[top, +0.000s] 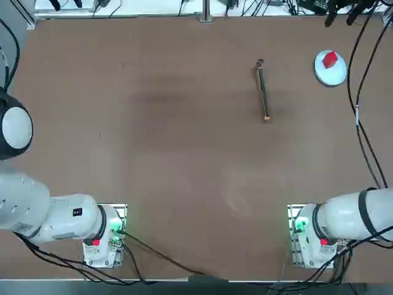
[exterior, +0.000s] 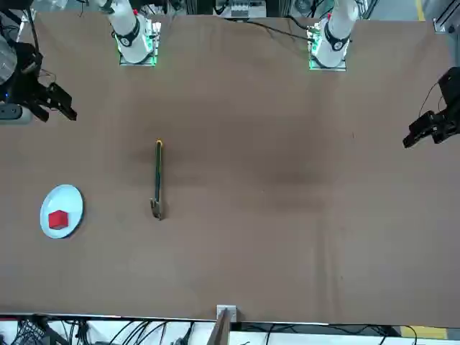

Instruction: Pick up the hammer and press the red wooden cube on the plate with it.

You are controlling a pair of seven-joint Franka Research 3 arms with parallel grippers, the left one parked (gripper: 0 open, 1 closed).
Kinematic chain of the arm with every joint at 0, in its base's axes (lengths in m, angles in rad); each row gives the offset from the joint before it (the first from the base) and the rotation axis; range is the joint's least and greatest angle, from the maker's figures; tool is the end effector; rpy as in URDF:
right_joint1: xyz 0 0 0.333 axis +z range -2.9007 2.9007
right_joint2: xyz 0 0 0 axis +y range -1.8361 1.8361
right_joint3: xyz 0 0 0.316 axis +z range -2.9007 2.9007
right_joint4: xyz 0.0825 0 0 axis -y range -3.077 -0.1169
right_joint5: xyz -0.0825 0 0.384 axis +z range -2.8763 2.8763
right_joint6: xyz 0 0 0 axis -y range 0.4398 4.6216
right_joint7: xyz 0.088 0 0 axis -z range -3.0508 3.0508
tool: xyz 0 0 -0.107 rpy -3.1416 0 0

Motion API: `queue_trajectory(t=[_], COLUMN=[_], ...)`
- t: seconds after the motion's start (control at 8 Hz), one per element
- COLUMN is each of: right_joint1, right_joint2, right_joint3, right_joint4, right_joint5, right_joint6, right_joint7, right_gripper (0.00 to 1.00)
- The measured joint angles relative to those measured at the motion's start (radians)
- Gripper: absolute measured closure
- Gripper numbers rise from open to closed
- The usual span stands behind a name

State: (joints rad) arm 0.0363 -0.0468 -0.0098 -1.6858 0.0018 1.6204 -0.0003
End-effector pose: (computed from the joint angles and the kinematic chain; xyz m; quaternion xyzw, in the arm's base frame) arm 0.5422 0.0144 0.6000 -0.9999 -0.0134 0.0093 0.0010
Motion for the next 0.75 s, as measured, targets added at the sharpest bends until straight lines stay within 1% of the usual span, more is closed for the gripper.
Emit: queue_trajectory(t=[0.25,0.5,0.62,0.75], right_joint1=[0.000,0.017,0.048,0.085], right_joint2=[0.002,0.028,0.064,0.111], right_joint3=[0.002,0.009,0.013,0.017], right_joint4=[0.000,-0.001,-0.009,-0.035], right_joint5=[0.000,0.003,0.006,0.016], right_joint6=[-0.002,0.001,0.030,0.108], right_joint7=[0.000,0.000,0.001,0.013], right_gripper=[0.00,0.00,0.00,0.00])
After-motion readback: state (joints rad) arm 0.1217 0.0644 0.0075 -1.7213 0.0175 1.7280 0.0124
